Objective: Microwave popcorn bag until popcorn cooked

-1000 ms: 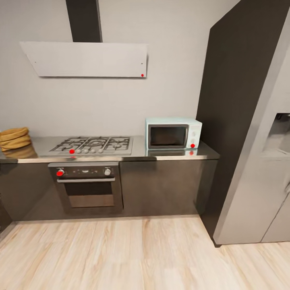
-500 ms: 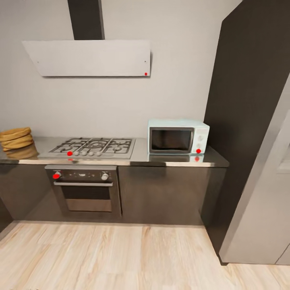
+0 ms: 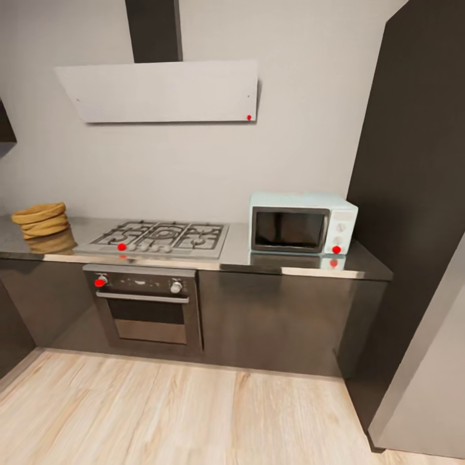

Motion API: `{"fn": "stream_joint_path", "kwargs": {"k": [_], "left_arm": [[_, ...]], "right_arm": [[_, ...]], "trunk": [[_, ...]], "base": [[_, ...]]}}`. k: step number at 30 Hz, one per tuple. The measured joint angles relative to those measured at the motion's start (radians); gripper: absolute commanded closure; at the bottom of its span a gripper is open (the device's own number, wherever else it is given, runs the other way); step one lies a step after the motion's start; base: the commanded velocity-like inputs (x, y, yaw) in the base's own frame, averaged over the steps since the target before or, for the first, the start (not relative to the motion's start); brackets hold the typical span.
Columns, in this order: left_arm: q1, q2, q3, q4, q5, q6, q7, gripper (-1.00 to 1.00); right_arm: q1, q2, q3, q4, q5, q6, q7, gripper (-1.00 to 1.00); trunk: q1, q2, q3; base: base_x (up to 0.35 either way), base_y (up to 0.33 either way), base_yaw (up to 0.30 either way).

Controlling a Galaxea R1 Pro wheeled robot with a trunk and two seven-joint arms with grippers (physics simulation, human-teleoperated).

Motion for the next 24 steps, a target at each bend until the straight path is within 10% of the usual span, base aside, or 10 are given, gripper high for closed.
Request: {"fn": "stream_joint_path", "kwargs": {"k": [24], "left_arm": [[0.000, -0.029, -0.001, -0.002, 0.000, -0.001, -0.003, -1.00]], "right_arm": [[0.000, -0.003, -0.004, -0.142, 0.004, -0.001, 0.000, -1.00]], "trunk": [[0.001, 0.000, 0.000]], "base": [[0.151, -0.002, -0.008]]}}
